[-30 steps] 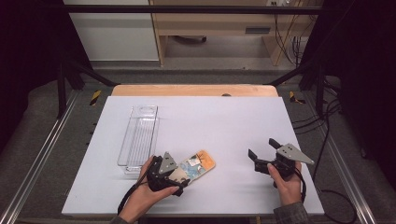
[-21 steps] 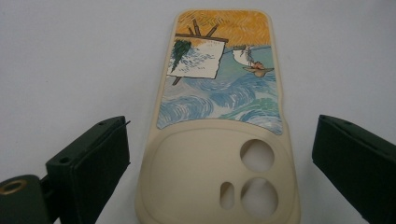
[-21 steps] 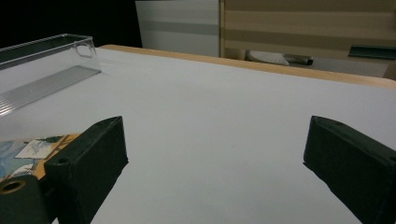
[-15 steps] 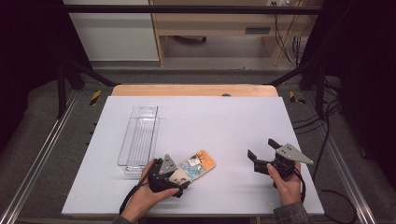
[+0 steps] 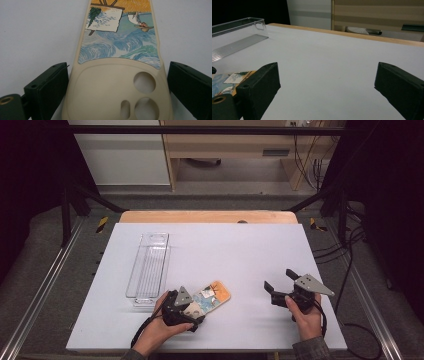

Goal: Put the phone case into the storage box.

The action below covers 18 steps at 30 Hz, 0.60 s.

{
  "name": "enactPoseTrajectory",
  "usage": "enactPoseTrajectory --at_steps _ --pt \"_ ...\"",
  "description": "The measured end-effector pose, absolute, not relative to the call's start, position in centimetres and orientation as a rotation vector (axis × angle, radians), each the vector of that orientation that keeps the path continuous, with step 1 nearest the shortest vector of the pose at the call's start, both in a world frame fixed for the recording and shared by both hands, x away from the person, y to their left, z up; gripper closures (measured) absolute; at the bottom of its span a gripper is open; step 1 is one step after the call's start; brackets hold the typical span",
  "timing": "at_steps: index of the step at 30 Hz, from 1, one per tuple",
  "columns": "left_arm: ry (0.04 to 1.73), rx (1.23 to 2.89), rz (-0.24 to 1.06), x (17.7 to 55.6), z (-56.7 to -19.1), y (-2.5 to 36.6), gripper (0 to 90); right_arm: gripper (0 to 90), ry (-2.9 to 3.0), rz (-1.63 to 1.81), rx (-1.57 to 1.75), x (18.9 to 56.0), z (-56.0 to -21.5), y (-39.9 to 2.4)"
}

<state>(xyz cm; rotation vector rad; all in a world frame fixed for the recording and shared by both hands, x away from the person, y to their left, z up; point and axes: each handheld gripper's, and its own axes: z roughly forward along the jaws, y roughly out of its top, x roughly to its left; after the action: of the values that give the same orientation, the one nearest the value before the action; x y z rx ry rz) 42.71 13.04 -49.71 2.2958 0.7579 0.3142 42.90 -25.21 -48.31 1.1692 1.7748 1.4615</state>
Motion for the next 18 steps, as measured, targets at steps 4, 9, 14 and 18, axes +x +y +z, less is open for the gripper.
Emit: enactPoseTrajectory --at_steps 4,9,14,18 --pt "0.756 2.297 0.306 42.78 -49.70 13.13 4.3 6.3 1.775 1.460 1.170 42.92 -48.33 -25.19" --pt "0.739 2.305 0.321 42.63 -49.57 13.17 9.3 6.5 1.770 1.458 1.170 42.90 -48.30 -25.23" --pt "0.744 2.319 0.318 42.44 -49.38 12.97 10.8 6.6 1.771 1.457 1.170 42.89 -48.33 -25.07" --pt "0.753 2.284 0.300 42.31 -49.11 13.11 11.6 6.7 1.780 1.452 1.161 42.85 -48.33 -24.85"
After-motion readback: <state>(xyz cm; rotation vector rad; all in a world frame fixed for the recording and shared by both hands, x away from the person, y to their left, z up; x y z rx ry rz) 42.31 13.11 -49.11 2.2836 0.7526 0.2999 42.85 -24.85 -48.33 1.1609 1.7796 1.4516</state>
